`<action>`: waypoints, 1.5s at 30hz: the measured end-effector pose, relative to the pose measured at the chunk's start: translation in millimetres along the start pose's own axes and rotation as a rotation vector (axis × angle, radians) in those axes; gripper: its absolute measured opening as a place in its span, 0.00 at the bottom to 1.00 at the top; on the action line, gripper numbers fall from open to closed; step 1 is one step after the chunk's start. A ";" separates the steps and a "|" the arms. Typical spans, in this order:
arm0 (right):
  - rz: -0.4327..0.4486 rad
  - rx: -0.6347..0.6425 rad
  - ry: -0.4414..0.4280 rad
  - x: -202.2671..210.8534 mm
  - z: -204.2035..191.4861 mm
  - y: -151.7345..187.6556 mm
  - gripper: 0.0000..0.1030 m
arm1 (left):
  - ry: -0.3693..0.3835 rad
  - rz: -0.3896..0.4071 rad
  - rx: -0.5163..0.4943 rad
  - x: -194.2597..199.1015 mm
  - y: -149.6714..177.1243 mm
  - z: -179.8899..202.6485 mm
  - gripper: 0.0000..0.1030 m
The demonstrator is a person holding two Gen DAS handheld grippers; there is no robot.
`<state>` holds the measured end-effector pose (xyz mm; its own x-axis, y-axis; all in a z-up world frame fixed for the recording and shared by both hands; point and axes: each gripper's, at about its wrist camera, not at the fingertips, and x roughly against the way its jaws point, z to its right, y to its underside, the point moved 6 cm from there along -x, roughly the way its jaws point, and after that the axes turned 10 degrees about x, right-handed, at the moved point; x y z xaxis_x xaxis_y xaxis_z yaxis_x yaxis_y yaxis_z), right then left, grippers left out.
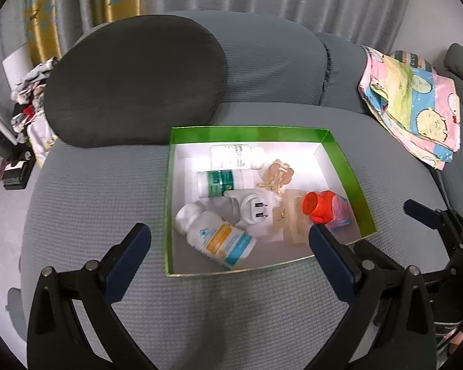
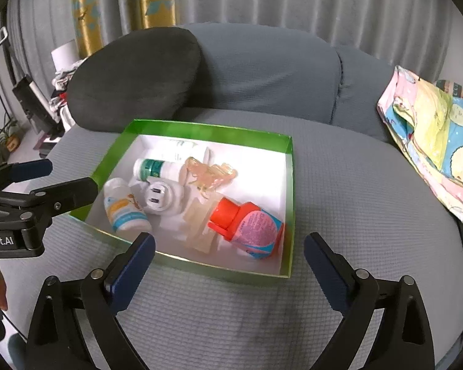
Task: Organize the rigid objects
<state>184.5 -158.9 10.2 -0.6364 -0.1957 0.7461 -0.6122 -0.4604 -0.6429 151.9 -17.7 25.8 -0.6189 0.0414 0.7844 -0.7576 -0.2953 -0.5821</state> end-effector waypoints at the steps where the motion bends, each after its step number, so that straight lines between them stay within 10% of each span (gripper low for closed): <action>1: 0.002 0.001 0.003 1.8 -1.2 -0.3 0.95 | -0.006 0.001 -0.002 3.1 1.3 -0.4 0.99; 45: -0.073 -0.044 0.023 -15.0 2.2 -6.9 0.97 | -0.078 -0.116 0.014 -8.0 0.9 -2.9 0.99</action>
<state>199.3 -154.7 3.8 -0.5997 -0.1429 0.7873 -0.6769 -0.4341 -0.5944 155.5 -15.5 18.4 -0.5085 0.0015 0.8611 -0.8199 -0.3066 -0.4836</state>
